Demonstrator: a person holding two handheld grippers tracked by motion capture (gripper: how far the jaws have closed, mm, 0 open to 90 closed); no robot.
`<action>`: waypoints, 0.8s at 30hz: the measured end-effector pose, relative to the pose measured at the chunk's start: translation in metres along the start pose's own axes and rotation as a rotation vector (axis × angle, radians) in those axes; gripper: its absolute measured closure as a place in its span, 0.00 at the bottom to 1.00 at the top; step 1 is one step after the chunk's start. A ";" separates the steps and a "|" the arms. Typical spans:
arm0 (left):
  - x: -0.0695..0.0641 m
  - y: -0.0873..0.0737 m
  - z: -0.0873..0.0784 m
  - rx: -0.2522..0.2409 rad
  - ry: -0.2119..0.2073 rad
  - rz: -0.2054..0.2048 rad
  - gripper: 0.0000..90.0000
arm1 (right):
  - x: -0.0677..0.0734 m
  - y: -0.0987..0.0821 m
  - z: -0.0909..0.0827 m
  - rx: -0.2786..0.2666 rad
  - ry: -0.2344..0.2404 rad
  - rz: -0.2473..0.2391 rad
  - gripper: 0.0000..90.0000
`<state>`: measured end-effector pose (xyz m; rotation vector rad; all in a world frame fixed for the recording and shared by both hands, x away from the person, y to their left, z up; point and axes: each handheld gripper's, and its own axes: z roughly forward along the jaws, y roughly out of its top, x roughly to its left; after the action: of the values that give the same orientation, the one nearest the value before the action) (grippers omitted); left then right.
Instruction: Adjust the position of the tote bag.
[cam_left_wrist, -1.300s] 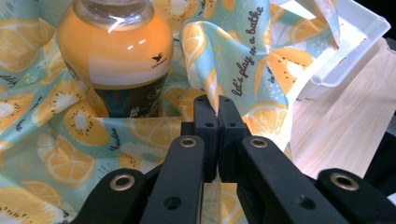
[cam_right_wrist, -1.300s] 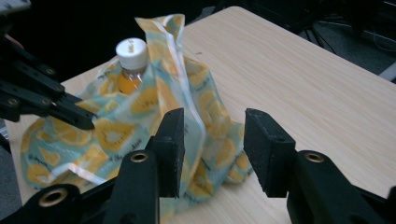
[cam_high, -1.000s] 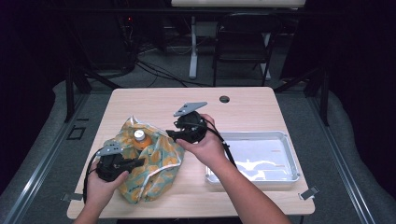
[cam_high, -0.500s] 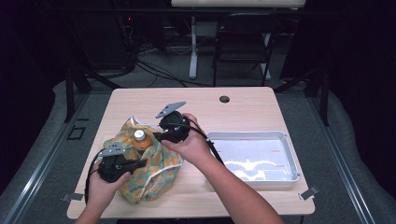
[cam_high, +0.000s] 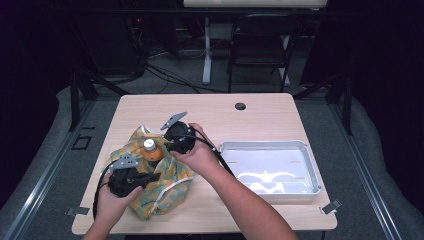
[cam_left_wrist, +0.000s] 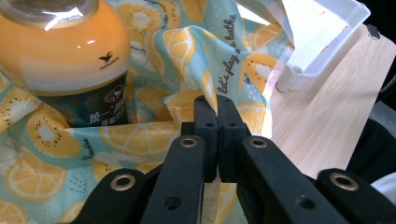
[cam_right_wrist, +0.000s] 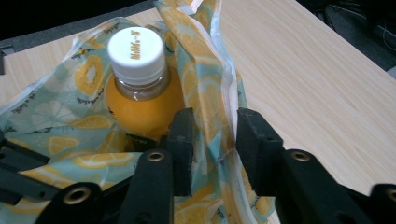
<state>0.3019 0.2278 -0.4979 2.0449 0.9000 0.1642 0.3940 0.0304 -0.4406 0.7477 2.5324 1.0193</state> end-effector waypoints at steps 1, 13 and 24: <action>0.000 0.000 0.000 0.000 0.000 0.000 1.00 | 0.000 0.000 0.000 0.000 0.000 0.000 0.75; -0.003 -0.005 0.006 0.021 -0.006 -0.008 1.00 | -0.010 -0.010 0.012 0.023 -0.030 0.014 0.98; -0.003 -0.007 0.012 0.045 -0.021 0.003 0.99 | -0.029 -0.035 0.027 0.078 -0.041 0.099 0.99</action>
<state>0.3010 0.2202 -0.5099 2.0854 0.8949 0.1245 0.4181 0.0071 -0.4815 0.9144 2.5350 0.9296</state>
